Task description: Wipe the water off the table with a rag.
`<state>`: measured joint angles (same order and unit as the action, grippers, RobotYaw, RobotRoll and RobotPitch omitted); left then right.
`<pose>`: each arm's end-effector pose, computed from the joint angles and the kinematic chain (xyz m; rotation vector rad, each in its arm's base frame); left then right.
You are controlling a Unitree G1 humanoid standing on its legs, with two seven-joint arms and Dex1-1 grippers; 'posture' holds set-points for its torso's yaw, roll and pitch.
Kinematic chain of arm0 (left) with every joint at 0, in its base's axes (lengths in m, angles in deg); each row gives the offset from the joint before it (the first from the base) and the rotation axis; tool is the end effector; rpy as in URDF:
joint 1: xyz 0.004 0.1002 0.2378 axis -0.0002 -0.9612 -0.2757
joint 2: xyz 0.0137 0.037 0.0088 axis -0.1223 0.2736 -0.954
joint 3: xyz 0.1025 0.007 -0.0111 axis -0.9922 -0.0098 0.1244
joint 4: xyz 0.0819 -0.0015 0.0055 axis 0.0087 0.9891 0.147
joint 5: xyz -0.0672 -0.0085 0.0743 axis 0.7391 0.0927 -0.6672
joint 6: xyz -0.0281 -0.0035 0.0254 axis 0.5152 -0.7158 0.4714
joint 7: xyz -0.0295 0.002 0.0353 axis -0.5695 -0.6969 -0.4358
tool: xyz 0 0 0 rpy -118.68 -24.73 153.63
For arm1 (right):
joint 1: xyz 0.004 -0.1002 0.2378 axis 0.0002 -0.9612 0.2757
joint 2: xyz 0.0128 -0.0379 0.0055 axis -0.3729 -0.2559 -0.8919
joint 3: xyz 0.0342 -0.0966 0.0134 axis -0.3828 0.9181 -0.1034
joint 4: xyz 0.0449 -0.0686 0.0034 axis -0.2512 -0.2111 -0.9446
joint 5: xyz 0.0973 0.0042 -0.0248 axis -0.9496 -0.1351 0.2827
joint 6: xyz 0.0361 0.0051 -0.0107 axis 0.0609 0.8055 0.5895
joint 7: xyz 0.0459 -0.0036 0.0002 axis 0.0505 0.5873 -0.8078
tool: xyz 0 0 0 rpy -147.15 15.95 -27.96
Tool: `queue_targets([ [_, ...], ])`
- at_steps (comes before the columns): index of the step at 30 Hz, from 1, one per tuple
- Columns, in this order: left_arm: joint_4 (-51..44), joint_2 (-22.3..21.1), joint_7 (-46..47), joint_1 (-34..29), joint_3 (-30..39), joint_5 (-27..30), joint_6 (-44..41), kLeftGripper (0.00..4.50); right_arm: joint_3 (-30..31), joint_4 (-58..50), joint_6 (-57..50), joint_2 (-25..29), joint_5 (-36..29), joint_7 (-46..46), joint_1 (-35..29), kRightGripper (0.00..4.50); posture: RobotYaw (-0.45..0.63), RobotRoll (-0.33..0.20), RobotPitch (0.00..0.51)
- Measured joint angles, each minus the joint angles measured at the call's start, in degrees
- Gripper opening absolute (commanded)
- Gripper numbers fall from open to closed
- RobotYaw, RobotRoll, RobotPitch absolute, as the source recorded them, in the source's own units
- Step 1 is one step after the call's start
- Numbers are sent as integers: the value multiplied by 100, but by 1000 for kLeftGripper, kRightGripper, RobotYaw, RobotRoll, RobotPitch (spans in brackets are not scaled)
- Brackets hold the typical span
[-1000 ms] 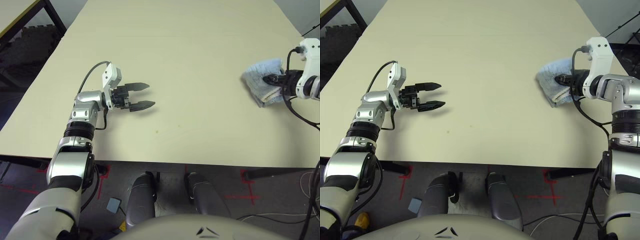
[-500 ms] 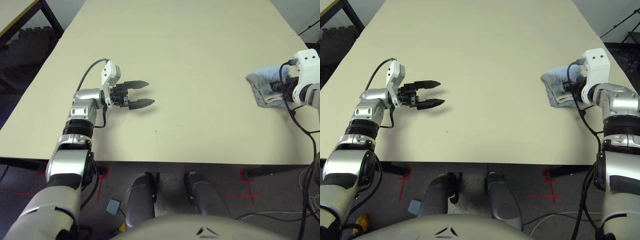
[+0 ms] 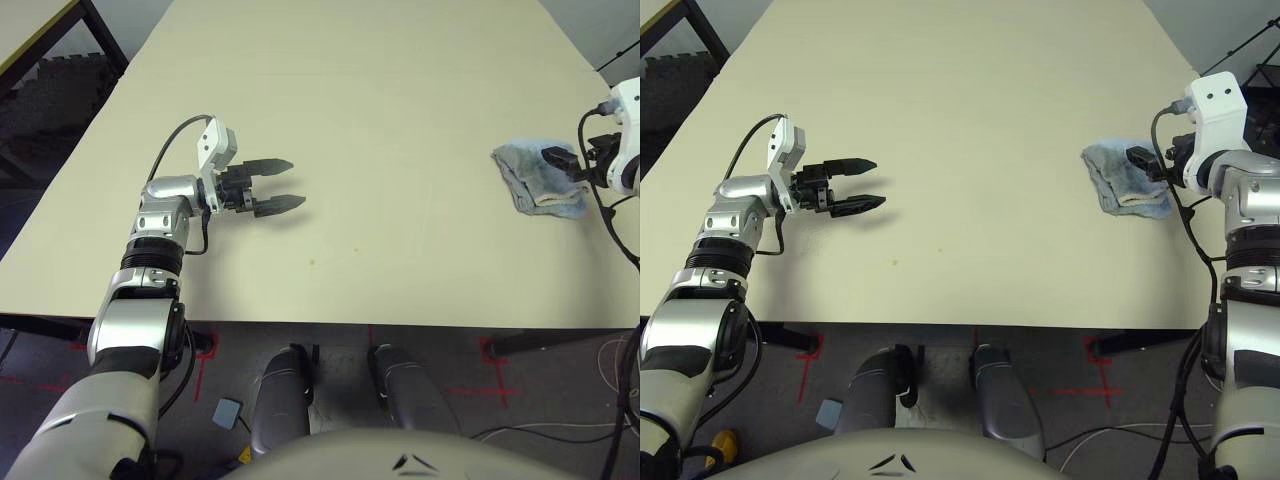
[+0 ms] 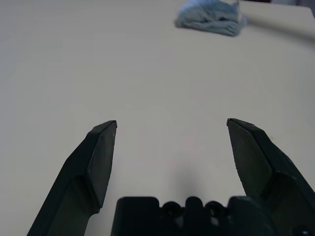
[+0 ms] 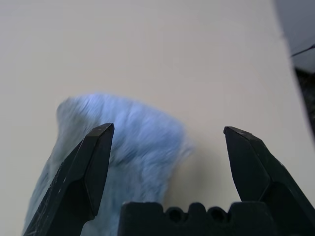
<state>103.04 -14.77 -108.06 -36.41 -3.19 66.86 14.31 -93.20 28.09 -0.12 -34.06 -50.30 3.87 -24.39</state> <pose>0.3321 0.2620 0.1504 0.1494 -0.0089 -1.1320 0.2878 -0.3529 0.2040 -0.2667 0.2155 0.0122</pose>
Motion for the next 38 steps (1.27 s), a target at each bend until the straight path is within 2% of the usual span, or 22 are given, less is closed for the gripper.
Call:
queue_targets([
  [6,9,145,913,-1,424,44,240,4500,-648,-3,803,-443,-504,-18,-215,4452,-251,0,145],
  [9,21,181,1790,-5,736,45,483,4500,-971,-25,1036,-694,-851,71,-352,4452,-242,0,146],
  [13,8,171,2765,-152,1107,46,787,4500,-1204,-30,1370,-830,-1095,116,-523,4452,-216,0,150],
  [20,-34,180,4062,-506,1396,22,1110,4500,-1233,110,1945,-1062,-1249,242,-689,4452,-174,0,153],
  [27,-54,95,4893,-707,1606,-50,1424,4500,-1349,482,2424,-1205,-1316,197,-686,4452,-143,0,155],
  [38,-33,-58,5345,-717,1617,-81,1622,4500,-1457,834,2790,-1237,-1359,-11,-593,4452,-128,0,157],
])
